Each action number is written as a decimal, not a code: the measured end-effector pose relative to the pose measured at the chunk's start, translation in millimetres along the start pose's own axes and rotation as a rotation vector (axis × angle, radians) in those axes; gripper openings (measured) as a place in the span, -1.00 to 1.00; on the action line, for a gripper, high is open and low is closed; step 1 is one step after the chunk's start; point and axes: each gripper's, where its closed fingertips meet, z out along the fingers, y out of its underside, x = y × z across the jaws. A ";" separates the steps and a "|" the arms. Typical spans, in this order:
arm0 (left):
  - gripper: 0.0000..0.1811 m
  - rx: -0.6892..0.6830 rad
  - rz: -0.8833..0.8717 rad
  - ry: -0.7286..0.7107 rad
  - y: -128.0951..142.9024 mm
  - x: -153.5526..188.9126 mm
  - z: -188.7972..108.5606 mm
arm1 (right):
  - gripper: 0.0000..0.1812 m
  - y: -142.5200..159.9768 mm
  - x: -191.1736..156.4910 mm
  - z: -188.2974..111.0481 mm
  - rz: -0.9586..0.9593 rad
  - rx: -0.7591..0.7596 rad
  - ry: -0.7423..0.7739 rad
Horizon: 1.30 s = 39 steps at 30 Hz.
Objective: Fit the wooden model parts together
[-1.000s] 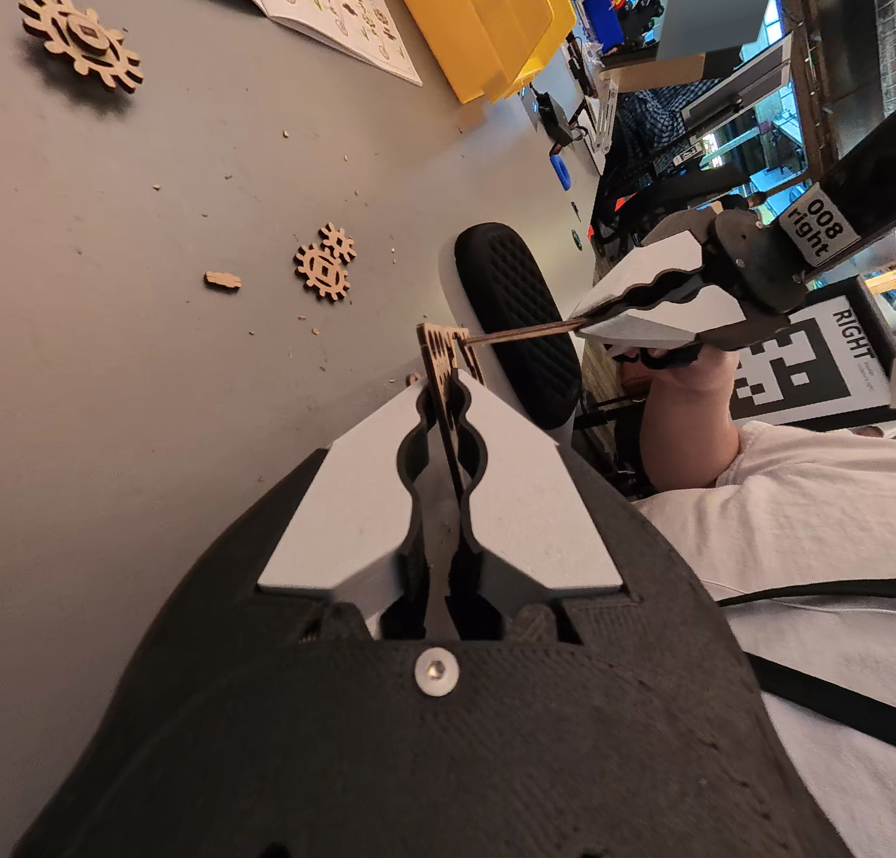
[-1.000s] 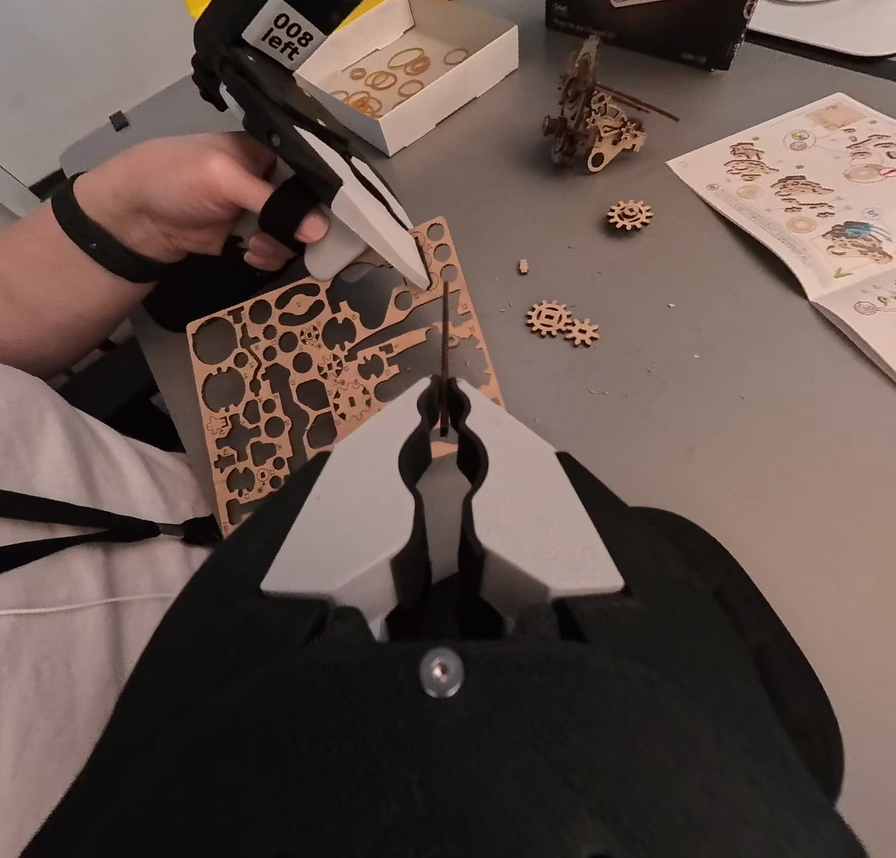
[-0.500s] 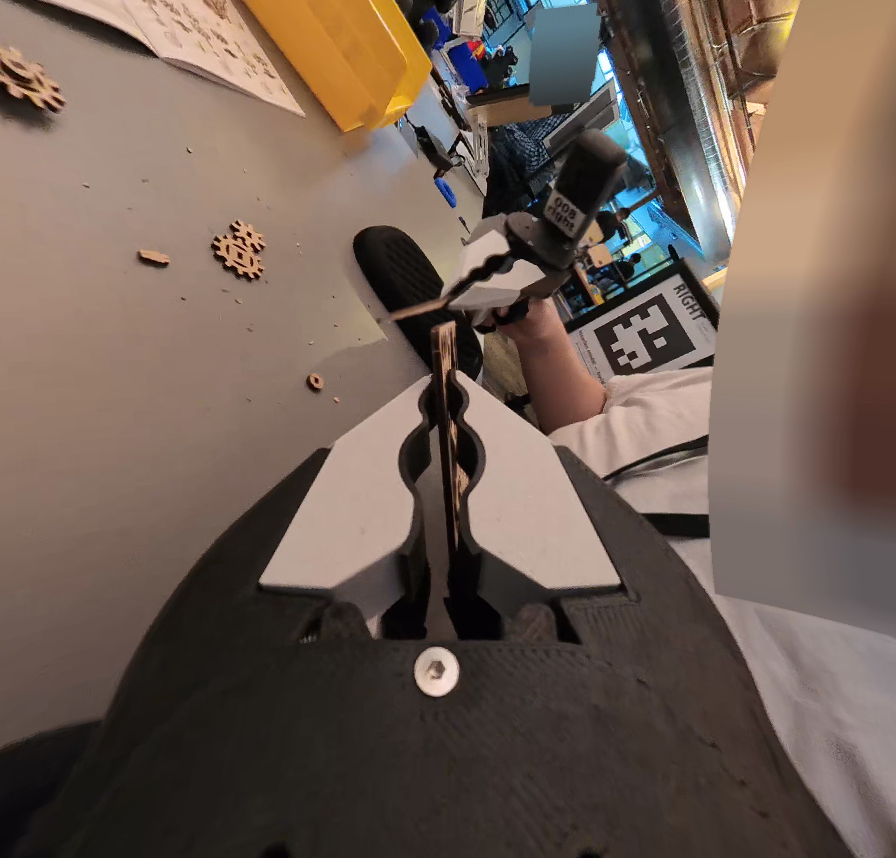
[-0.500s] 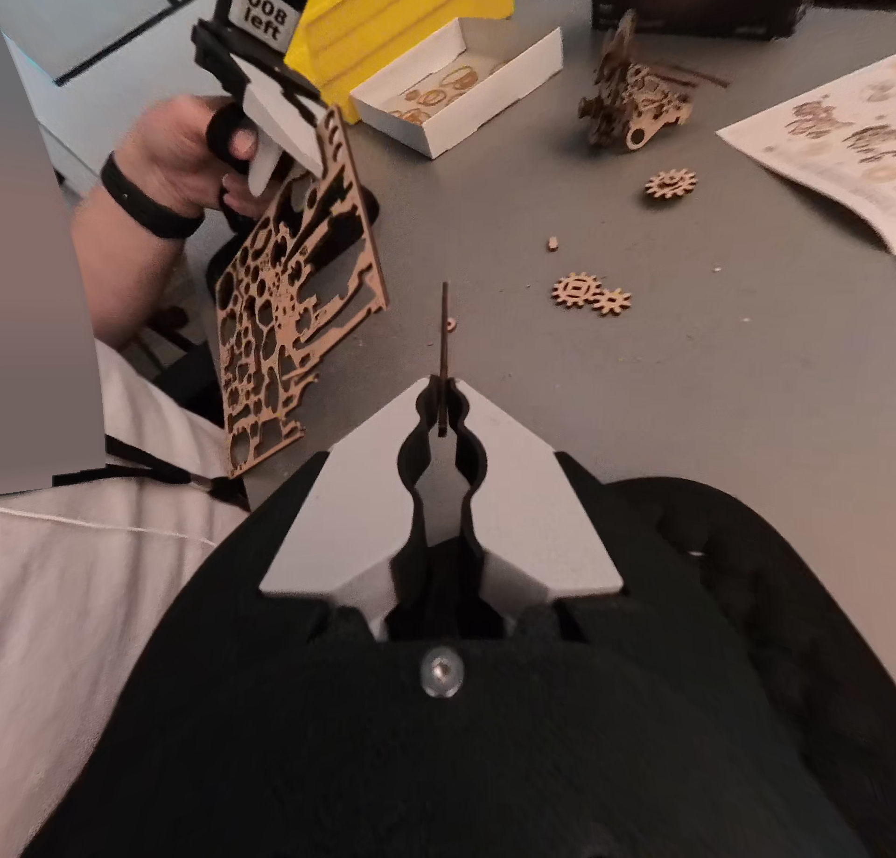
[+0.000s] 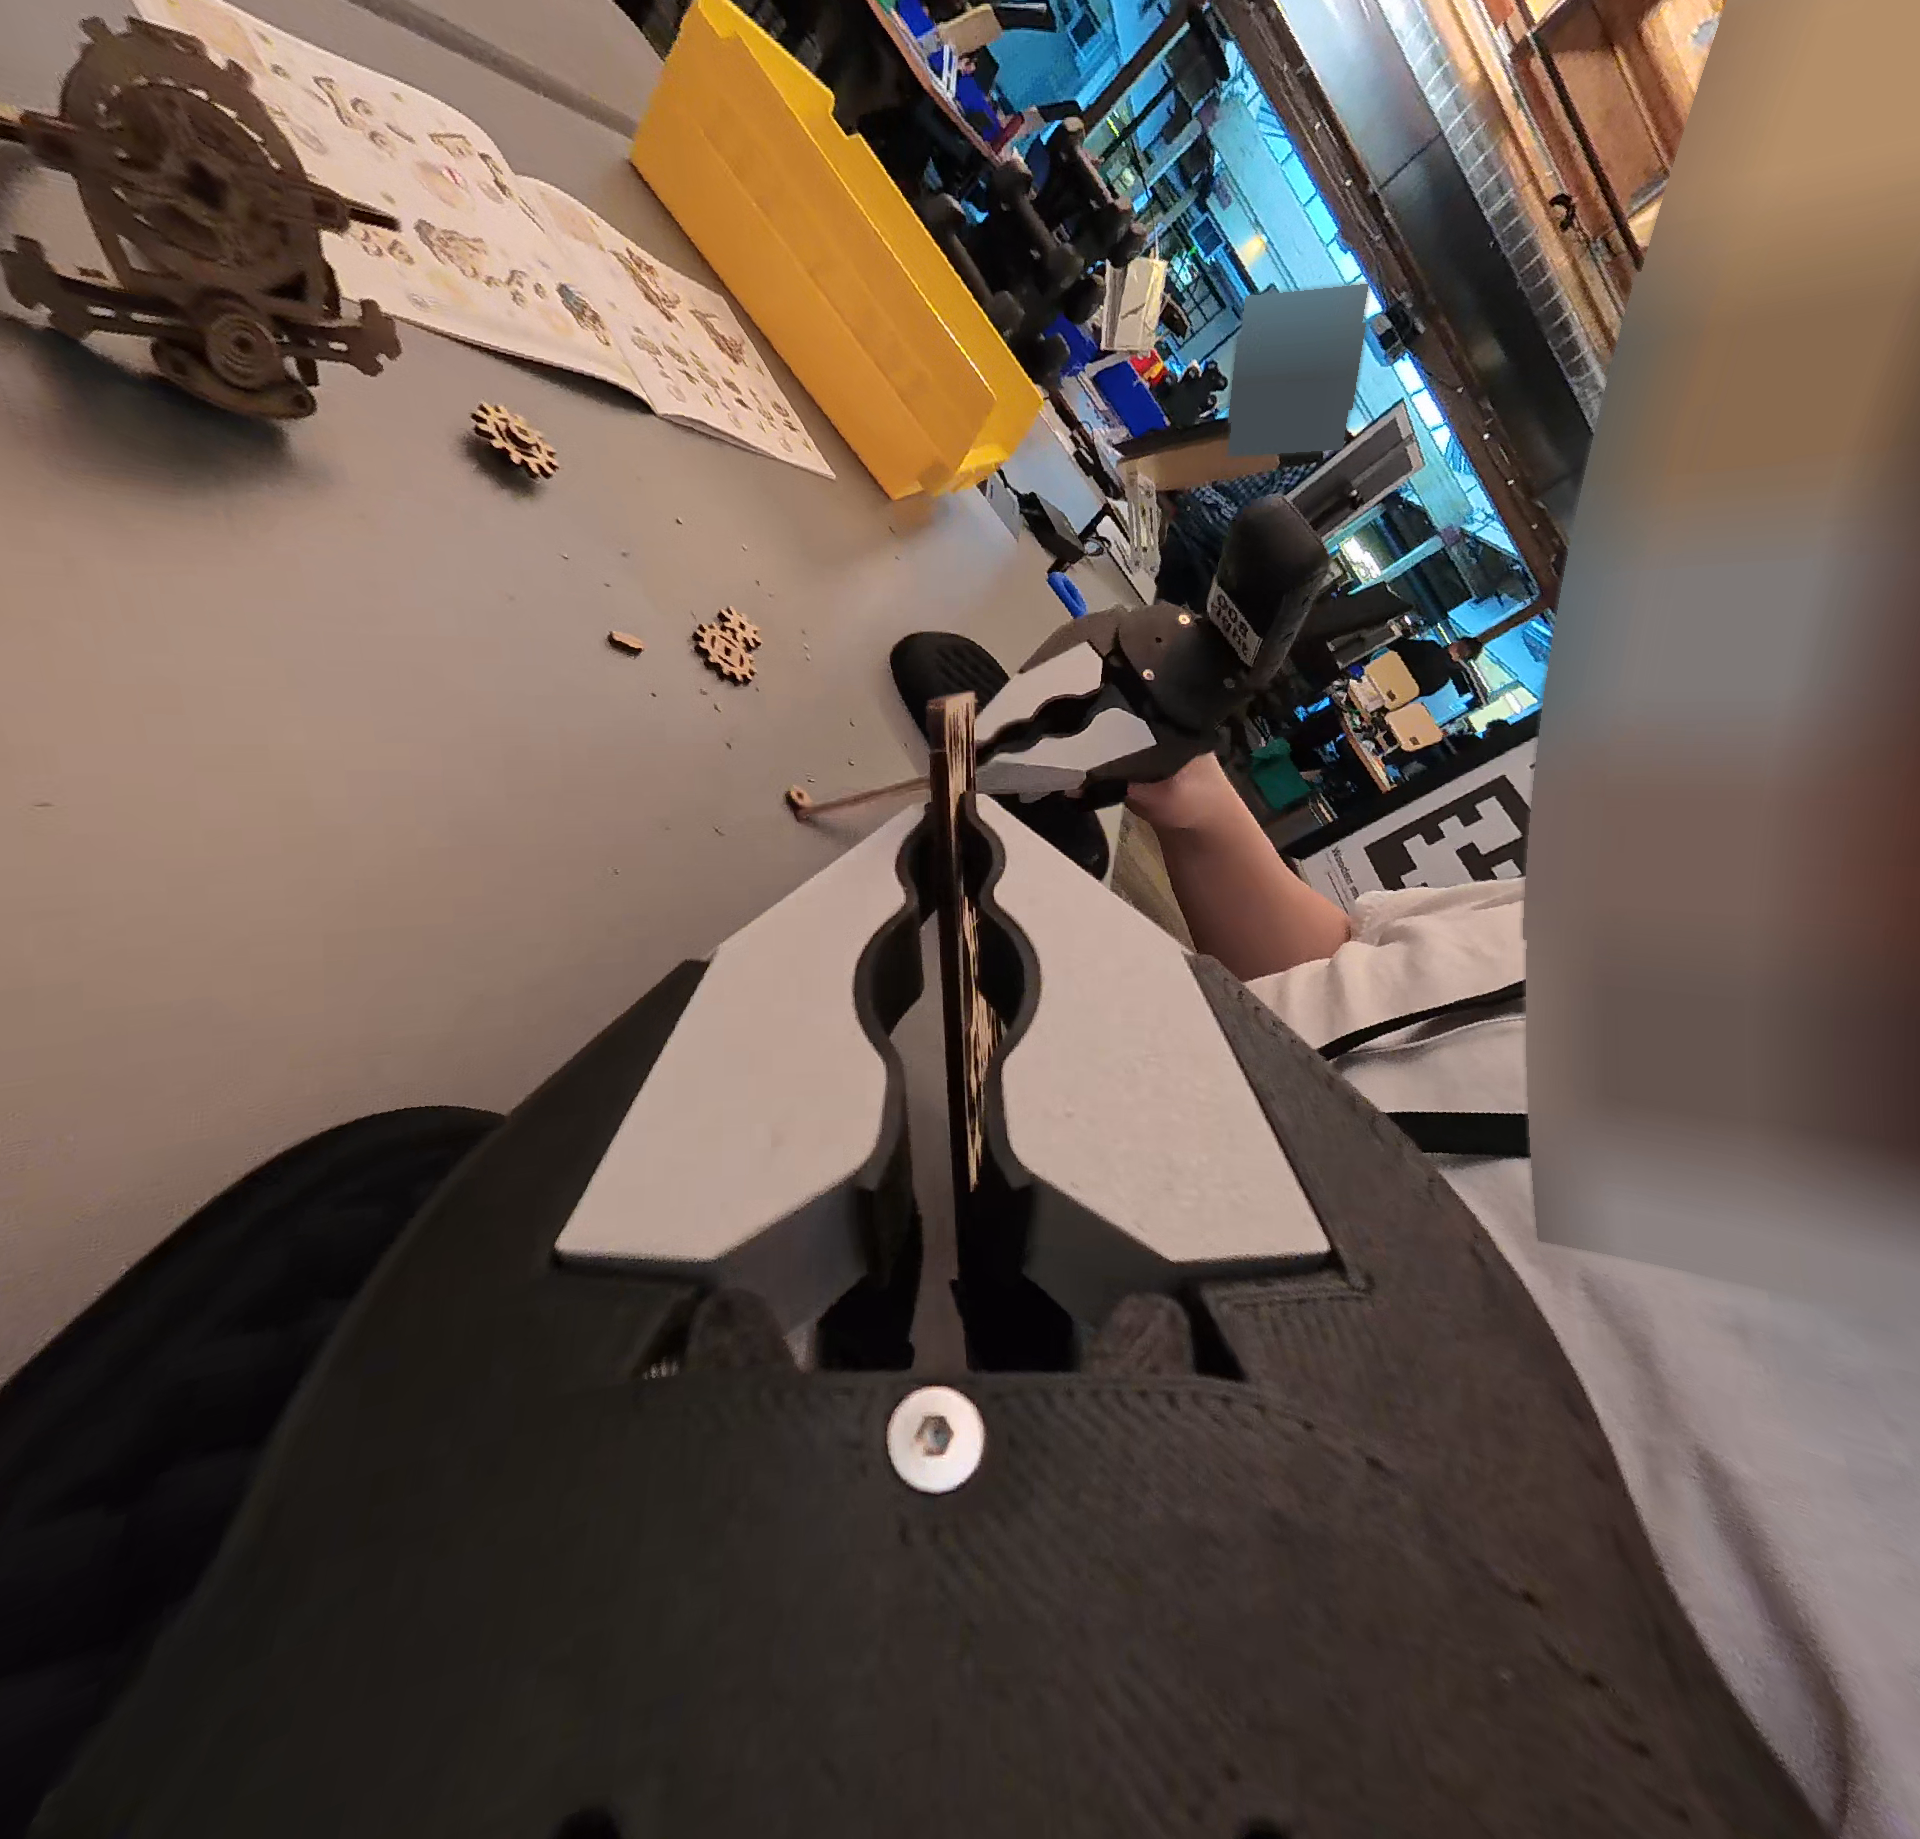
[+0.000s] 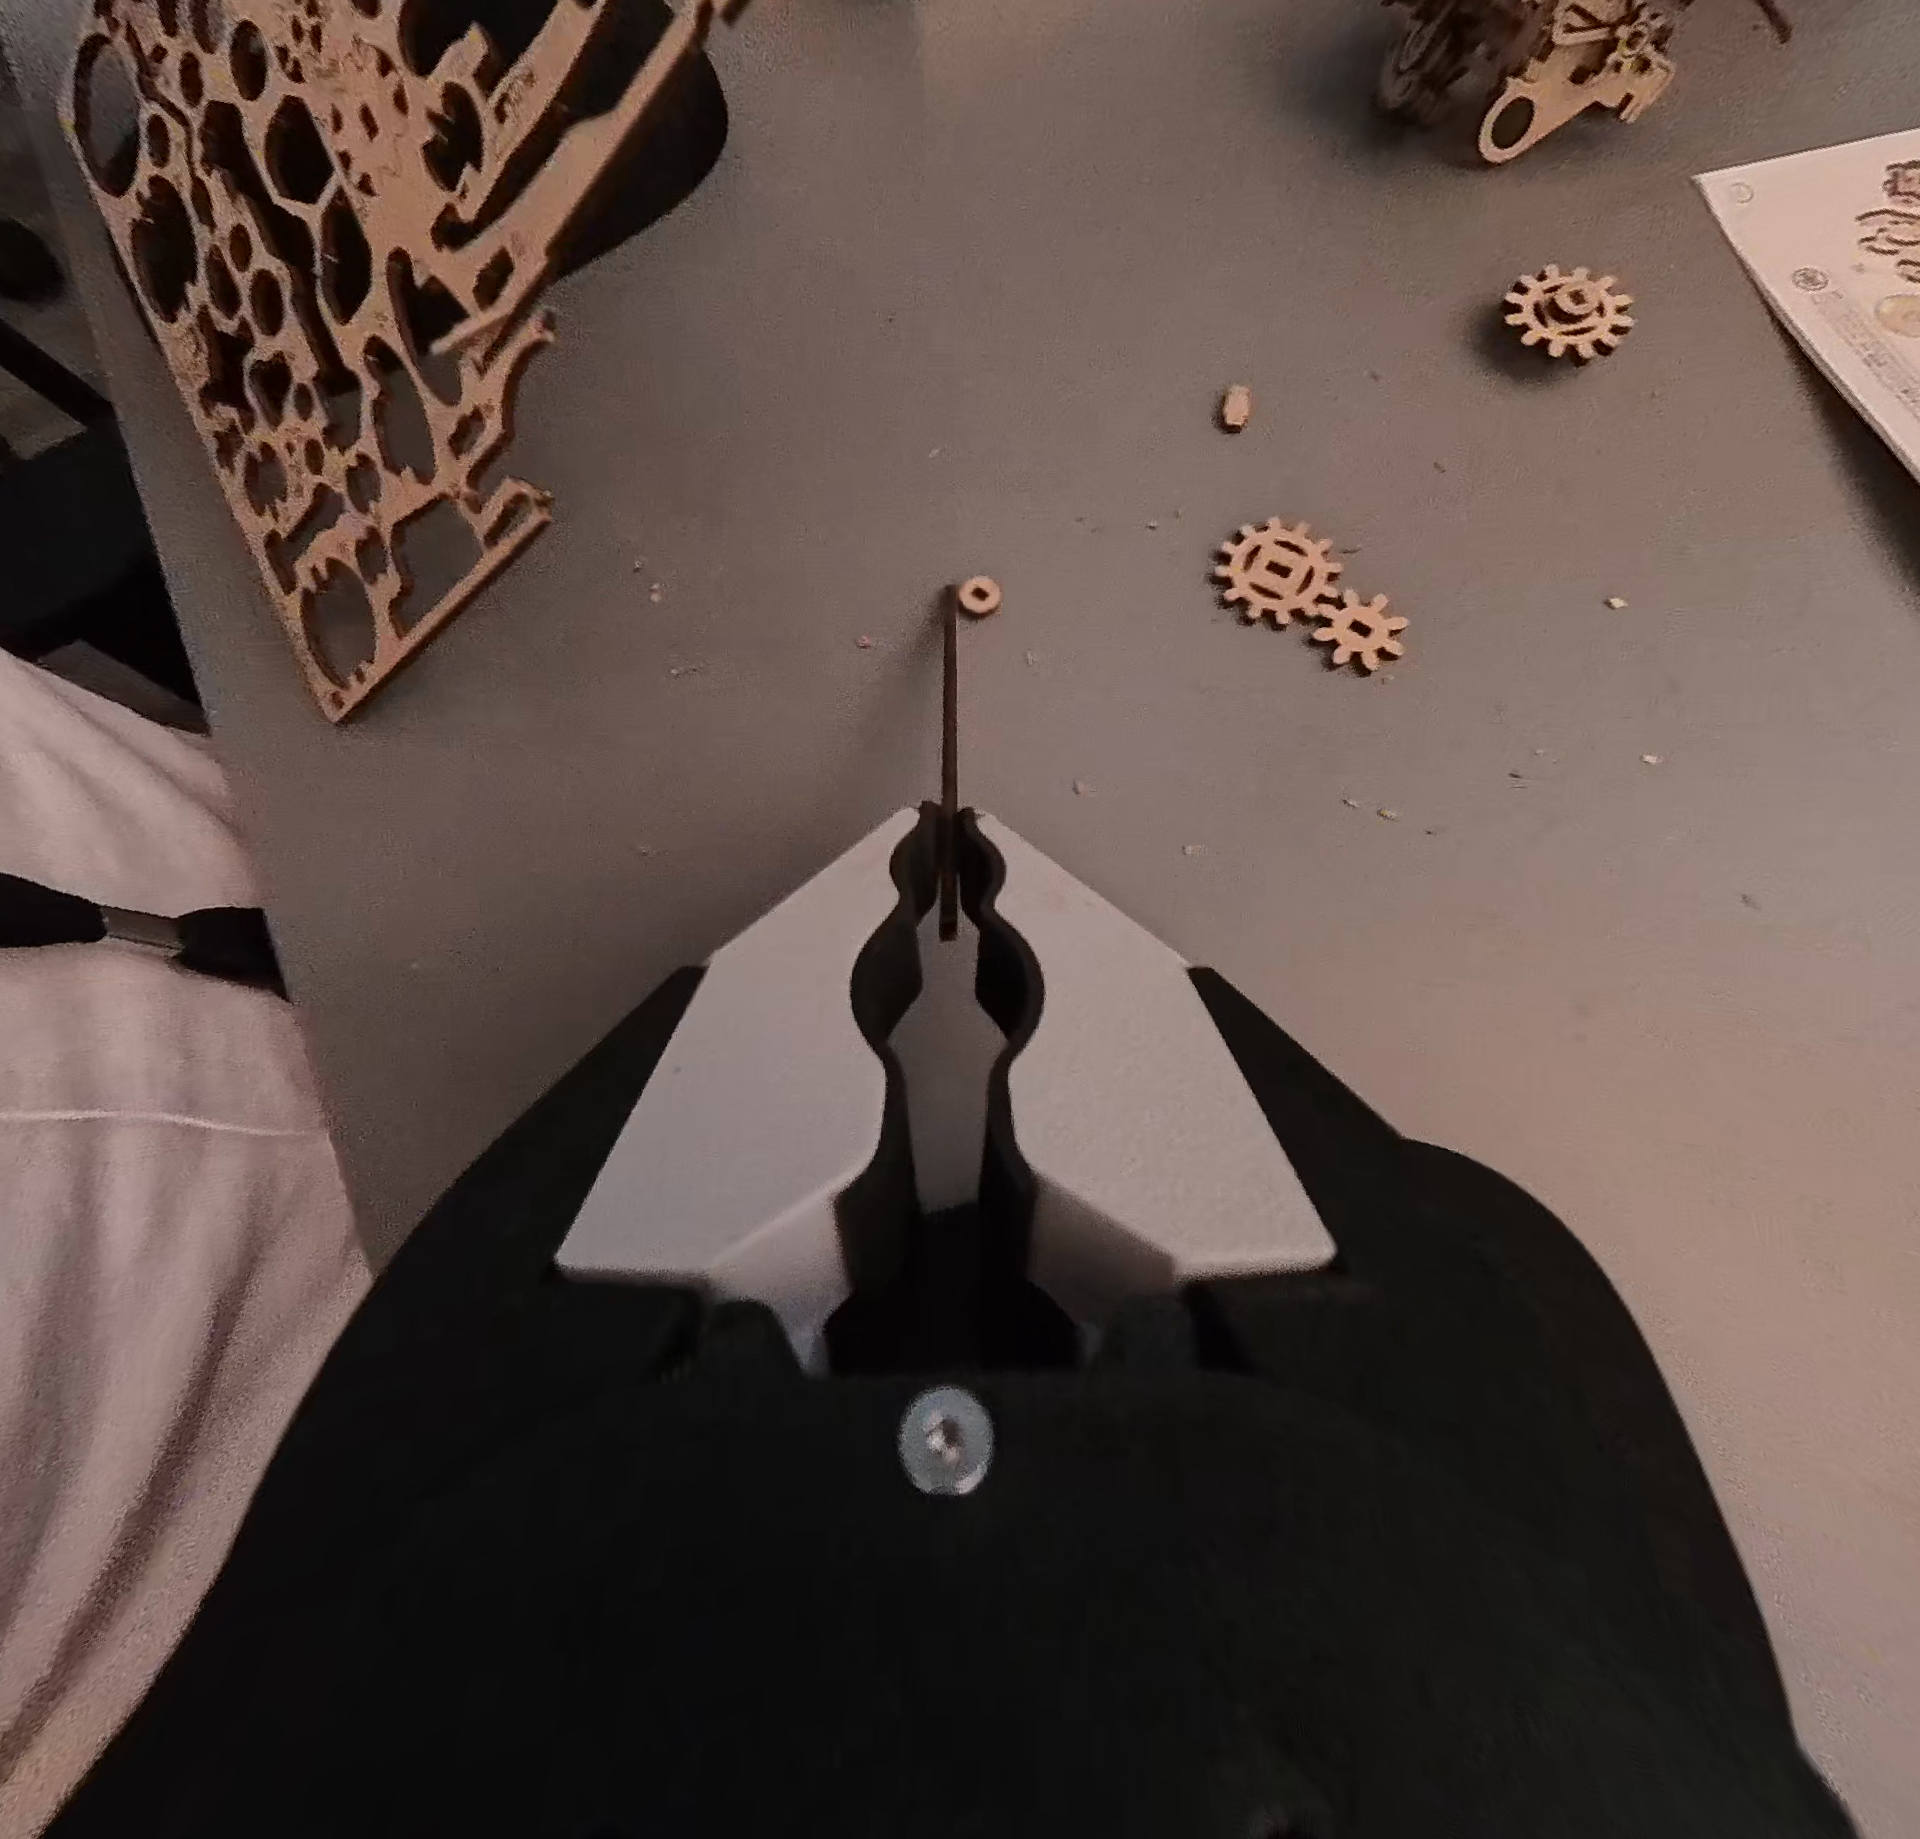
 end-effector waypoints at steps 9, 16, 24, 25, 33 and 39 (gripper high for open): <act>-1.00 0.017 -0.015 0.014 -7.8 -9.6 10.0 | -1.00 5.3 48.7 -12.6 0.010 -0.004 0.103; -1.00 0.030 -0.039 0.047 -16.2 -18.5 30.5 | -0.99 2.7 62.7 -37.5 0.033 0.109 0.120; -1.00 -0.049 -0.042 0.100 -25.6 -30.3 77.9 | -0.99 -11.8 94.0 -49.2 -0.086 0.277 0.100; -1.00 -0.059 -0.037 0.105 -27.1 -31.4 83.1 | -0.99 -13.0 98.6 -49.6 -0.114 0.288 0.097; -1.00 -0.104 -0.019 0.122 -40.2 -40.4 109.0 | -1.00 -11.4 119.9 -57.3 -0.213 0.389 0.170; -0.99 -0.101 -0.033 0.146 -40.3 -49.1 113.3 | -0.99 27.4 127.5 -41.8 -0.174 0.158 0.117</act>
